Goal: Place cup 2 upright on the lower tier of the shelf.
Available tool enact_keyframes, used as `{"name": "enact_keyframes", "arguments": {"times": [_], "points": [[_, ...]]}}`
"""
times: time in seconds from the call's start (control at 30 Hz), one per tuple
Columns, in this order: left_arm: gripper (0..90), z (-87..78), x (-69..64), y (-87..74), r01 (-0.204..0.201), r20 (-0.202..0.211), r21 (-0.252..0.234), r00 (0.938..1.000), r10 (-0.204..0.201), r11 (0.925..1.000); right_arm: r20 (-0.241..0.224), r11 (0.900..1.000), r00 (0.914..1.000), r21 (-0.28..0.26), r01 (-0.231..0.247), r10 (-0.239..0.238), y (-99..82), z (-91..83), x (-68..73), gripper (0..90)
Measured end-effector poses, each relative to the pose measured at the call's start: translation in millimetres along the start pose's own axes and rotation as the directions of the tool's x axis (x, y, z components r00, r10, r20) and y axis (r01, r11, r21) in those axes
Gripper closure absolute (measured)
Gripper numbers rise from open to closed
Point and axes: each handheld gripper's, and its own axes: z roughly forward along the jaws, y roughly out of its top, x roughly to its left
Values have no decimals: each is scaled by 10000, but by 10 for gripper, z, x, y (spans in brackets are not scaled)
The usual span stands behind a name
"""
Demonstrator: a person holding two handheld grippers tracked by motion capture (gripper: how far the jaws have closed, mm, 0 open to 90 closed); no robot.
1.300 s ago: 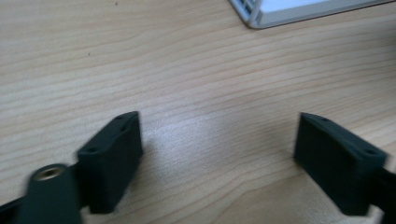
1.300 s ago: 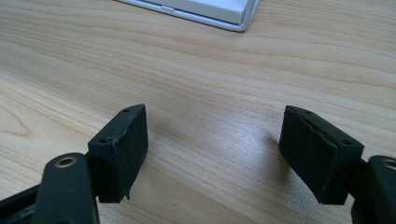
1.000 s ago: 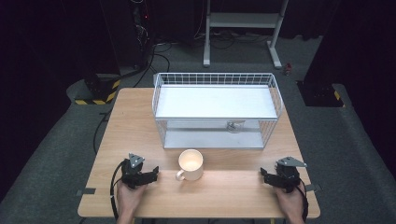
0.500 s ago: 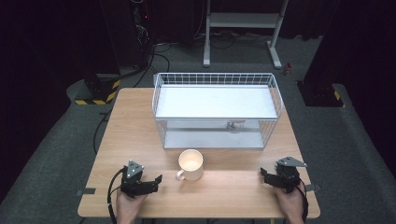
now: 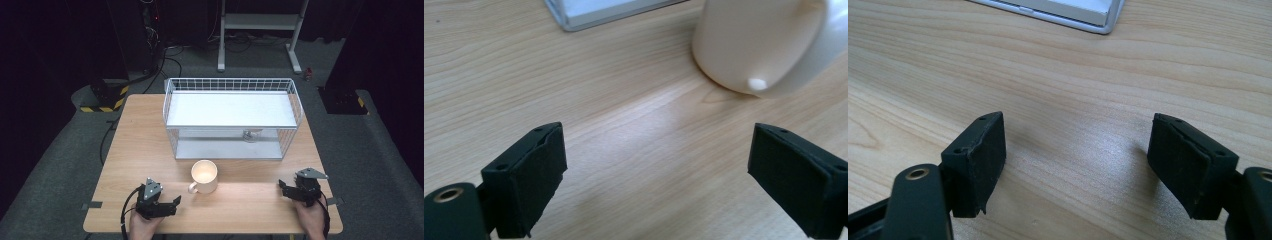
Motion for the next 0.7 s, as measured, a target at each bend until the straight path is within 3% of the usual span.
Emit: {"name": "enact_keyframes", "arguments": {"times": [0.17,0.23,0.7], "points": [[89,48,-98,28,-292,313,109,9991,288,9995,4,10000,10000,7,-16,16,0,-1,4,235],[90,71,-131,48,-362,431,109,9984,357,9993,-39,9998,9998,-51,206,-206,4,6,-4,235],[84,175,-290,177,-686,751,34,9948,681,9976,-68,10000,9999,3,81,-81,5,5,17,235]]}}
